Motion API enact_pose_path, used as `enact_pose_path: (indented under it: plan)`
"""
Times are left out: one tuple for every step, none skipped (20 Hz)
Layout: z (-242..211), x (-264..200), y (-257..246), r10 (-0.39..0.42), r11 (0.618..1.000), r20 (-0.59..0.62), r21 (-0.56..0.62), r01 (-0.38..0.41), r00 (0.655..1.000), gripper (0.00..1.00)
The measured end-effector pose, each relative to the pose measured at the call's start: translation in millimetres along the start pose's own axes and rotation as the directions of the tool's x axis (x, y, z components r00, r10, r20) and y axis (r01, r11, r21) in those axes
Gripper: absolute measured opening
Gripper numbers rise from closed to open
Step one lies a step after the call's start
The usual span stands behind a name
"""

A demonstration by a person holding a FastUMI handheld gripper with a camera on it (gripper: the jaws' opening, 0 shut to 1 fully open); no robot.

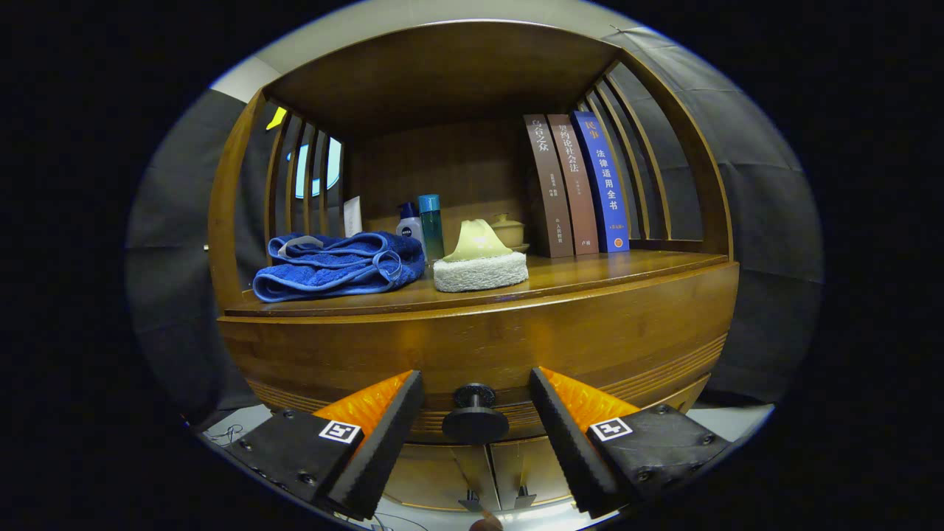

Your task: Pull open the drawer, take out the items inside it, and place them on the countertop above the cabinet.

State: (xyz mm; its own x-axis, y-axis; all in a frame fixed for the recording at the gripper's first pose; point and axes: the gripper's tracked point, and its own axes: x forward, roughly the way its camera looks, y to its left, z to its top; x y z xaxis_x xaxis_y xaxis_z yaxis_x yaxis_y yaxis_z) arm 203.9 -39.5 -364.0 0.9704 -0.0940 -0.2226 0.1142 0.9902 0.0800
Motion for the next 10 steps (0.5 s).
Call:
enact_pose_path:
  plan:
    - [-0.3, -0.5, 0.2, 0.002, 1.0, -0.01, 0.011, -0.002, 1.0, 0.97]
    - [-0.4, -1.3, 1.8, 0.012, 1.0, -0.021, 0.022, -0.012, 1.0, 0.97]
    - [0.0, -2.3, 4.7, 0.023, 0.999, -0.032, 0.026, -0.023, 0.999, 0.98]
    - [1.6, -7.2, 3.1, 0.02, 1.0, -0.035, 0.008, -0.02, 0.999, 0.99]
    - [4.9, -12.5, 2.2, 0.019, 1.0, -0.033, -0.015, -0.02, 0.999, 0.99]
    - [8.8, -18.7, 4.2, 0.022, 0.999, -0.025, -0.034, -0.023, 0.999, 0.99]
    - [14.0, -26.8, 5.5, 0.026, 0.999, -0.021, -0.044, -0.027, 0.999, 0.99]
    - [19.6, -34.9, 6.2, 0.029, 0.998, -0.017, -0.049, -0.03, 0.999, 0.99]
    - [25.6, -41.8, 6.3, 0.035, 0.998, -0.014, -0.05, -0.035, 0.999, 0.99]
    - [35.7, -51.5, 8.1, 0.041, 0.998, -0.008, -0.057, -0.041, 0.999, 0.99]
